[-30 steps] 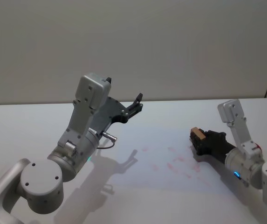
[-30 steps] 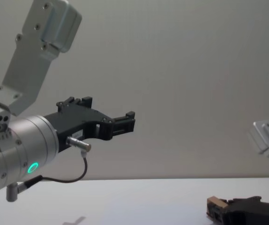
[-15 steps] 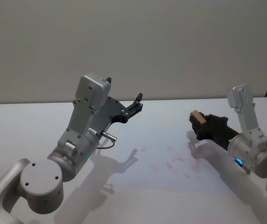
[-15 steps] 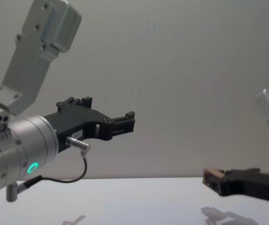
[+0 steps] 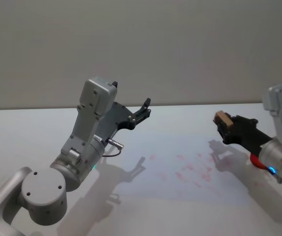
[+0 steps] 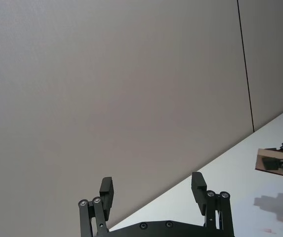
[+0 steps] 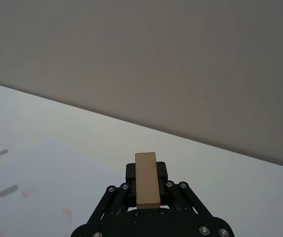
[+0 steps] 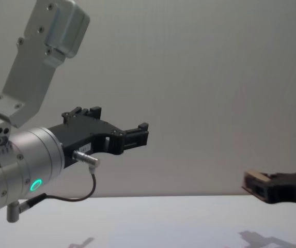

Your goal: Use the one hand to pick up the stamp and affix it onto the A4 paper.

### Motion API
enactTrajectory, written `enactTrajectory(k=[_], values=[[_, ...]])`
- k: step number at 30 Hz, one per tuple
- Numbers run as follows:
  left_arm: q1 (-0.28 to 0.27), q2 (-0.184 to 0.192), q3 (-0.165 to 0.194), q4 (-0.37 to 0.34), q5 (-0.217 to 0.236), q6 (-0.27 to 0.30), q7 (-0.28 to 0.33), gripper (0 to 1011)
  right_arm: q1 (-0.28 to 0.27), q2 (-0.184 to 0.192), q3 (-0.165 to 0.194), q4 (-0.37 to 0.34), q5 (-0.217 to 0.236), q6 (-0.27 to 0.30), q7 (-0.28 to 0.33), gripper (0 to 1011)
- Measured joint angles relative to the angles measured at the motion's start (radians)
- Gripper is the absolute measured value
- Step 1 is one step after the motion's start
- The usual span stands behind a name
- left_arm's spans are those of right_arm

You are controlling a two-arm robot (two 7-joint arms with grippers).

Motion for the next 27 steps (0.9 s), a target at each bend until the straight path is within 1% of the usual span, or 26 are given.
enactTrajectory(k=[4,5,8,14,21,27], values=[[0.000,0.000,0.000,0.000,0.000,0.000,0.000,1001,-0.038,0.036,0.022,-0.034,0.007,0.004,0.004,220],[0.000,0.000,0.000,0.000,0.000,0.000,0.000,1001,-0.038,0.036,0.022,-0.034,0.007,0.004,0.004,220],[0.000,0.000,0.000,0.000,0.000,0.000,0.000,1001,-0.071,0.066,0.042,-0.055,0.011,0.006,0.004,220],[0.000,0.000,0.000,0.000,0.000,0.000,0.000,1001,-0.111,0.102,0.065,-0.067,0.012,0.006,-0.011,220],[0.000,0.000,0.000,0.000,0.000,0.000,0.000,1001,-0.136,0.123,0.079,-0.060,0.007,-0.006,-0.029,220],[0.000,0.000,0.000,0.000,0.000,0.000,0.000,1001,-0.146,0.131,0.083,-0.047,-0.003,-0.019,-0.035,220]])
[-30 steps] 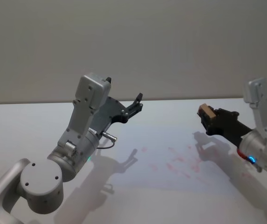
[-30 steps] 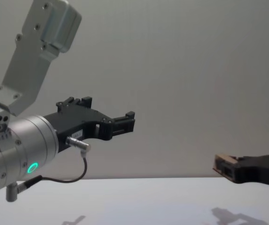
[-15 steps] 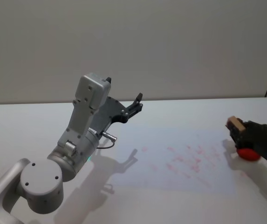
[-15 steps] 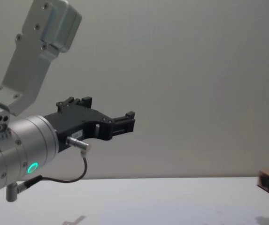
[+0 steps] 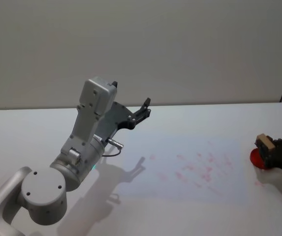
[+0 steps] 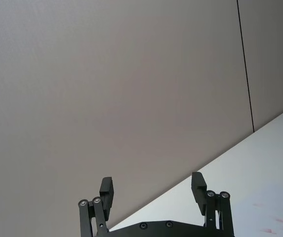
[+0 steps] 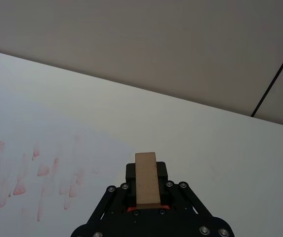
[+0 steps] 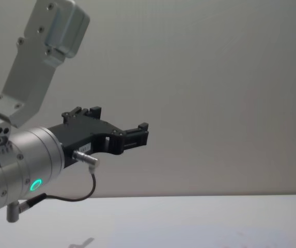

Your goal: Use the one hand to pick up the stamp and affix it onto the A4 paper.

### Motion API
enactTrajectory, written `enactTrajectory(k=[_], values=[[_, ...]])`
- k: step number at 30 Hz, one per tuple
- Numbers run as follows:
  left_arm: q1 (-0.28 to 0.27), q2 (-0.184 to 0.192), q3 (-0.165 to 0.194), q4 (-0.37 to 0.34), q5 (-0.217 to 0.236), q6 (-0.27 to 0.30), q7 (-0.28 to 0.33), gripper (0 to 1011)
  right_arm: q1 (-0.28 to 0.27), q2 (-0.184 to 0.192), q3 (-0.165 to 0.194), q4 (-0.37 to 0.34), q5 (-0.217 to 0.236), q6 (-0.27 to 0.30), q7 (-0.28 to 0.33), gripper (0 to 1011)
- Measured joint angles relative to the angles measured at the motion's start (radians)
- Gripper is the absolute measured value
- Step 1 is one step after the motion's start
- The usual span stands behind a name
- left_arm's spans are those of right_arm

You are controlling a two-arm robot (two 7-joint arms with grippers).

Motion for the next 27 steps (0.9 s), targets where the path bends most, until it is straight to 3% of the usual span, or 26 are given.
enactTrajectory(k=[27], values=[[0.000,0.000,0.000,0.000,0.000,0.000,0.000,1001,0.025,-0.011,-0.016,0.091,-0.061,-0.044,0.014,252]])
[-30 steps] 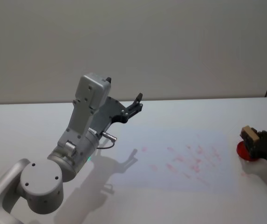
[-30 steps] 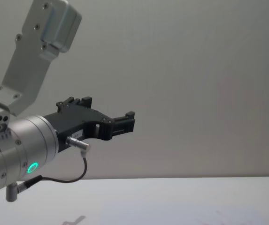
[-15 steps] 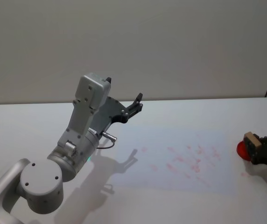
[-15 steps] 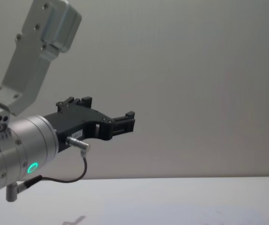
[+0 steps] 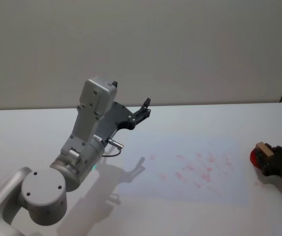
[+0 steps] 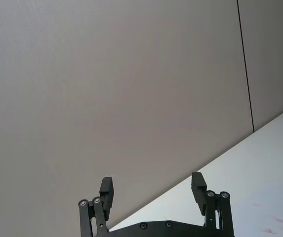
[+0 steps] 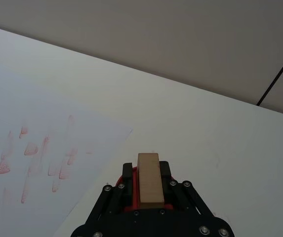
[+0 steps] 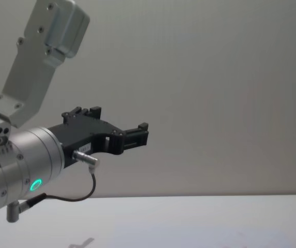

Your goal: Use the one hand to pick up the stamp and affix it onto the A4 paper.

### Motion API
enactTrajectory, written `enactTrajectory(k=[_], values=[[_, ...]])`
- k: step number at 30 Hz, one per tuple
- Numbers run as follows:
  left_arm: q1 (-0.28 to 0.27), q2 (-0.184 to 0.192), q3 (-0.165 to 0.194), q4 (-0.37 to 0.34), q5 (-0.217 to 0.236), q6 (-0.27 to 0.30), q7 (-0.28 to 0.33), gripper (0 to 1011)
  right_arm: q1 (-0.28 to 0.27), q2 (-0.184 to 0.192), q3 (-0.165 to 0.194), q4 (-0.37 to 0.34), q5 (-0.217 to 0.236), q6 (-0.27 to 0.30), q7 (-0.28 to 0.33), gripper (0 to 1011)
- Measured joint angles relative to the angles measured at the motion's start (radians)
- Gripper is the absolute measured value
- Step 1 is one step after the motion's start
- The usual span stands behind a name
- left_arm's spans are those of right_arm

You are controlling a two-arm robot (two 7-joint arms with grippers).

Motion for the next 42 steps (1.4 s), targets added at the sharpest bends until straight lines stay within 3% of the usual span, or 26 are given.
enactTrajectory(k=[11,14,24,42], values=[[0.000,0.000,0.000,0.000,0.000,0.000,0.000,1001,0.017,-0.008,-0.003,0.021,0.002,-0.018,-0.001,595],[0.000,0.000,0.000,0.000,0.000,0.000,0.000,1001,0.020,-0.010,-0.002,0.021,0.008,-0.022,-0.004,738],[0.000,0.000,0.000,0.000,0.000,0.000,0.000,1001,0.017,-0.007,0.007,-0.005,0.032,-0.024,-0.026,997],[0.000,0.000,0.000,0.000,0.000,0.000,0.000,1001,0.009,-0.003,0.015,-0.028,0.048,-0.023,-0.045,1001]])
